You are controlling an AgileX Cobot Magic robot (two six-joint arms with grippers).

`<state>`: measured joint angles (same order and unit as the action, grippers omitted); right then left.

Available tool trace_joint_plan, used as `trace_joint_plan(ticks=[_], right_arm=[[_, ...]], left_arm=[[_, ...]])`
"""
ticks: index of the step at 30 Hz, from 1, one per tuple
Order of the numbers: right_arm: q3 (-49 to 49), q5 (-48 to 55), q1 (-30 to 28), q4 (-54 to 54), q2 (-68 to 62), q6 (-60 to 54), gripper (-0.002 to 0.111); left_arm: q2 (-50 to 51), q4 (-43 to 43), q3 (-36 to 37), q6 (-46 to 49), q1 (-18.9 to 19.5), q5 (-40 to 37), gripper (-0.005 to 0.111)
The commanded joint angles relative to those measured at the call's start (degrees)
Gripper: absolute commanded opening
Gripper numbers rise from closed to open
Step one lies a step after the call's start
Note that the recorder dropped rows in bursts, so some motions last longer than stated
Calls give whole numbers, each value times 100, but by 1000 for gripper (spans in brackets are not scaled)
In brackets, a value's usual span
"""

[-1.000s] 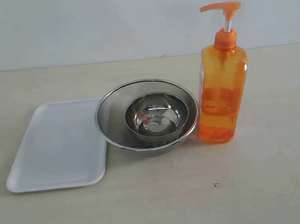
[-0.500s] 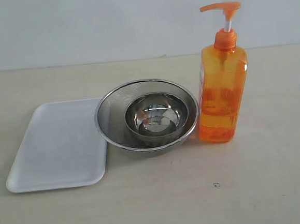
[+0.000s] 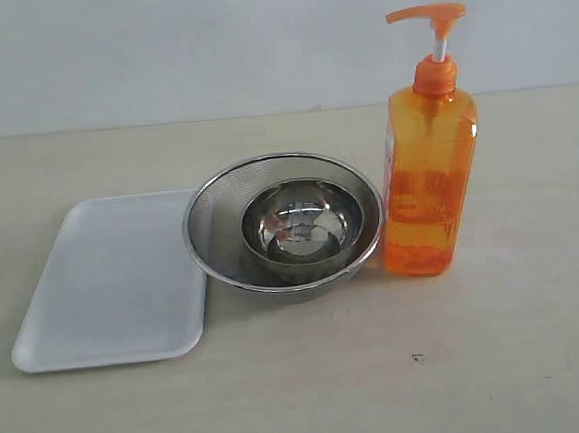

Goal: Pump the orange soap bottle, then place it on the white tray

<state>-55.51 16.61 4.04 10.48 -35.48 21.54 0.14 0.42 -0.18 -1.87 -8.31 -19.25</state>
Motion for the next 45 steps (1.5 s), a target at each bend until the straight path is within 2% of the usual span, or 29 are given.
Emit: trace_joint_plan(ticks=[1,3,8,12,20,29,38,42,45], right_arm=[[-122,906,-9,-3158,-737,-3030,2],[171,724,-9,-3799,-873,-3755,0],[1504,-373,-9,-3882,-564,-3804,0],[2530,-1390,159,-4451,-149,-3849,0],[3533,-2679,1736,-4439,-150,-3975,0],[3565,-3549,3204,-4439,-1607,-3693,0],[4144,-5587,4634,-4928,-2778,-3920,0],[4492,-6463,4987,-4928,-3227,-3767,0],[4605,-6883,4987,-4663,-3543,-3382,0]], left_arm=[[-14,10,18,-27,7,37,6],[-14,10,18,-27,7,37,6],[-14,10,18,-27,7,37,6],[-14,10,18,-27,7,37,6],[-14,10,18,-27,7,37,6],[-14,10,18,-27,7,37,6],[-14,10,18,-27,7,37,6],[-14,10,18,-27,7,37,6],[-14,10,18,-27,7,37,6]])
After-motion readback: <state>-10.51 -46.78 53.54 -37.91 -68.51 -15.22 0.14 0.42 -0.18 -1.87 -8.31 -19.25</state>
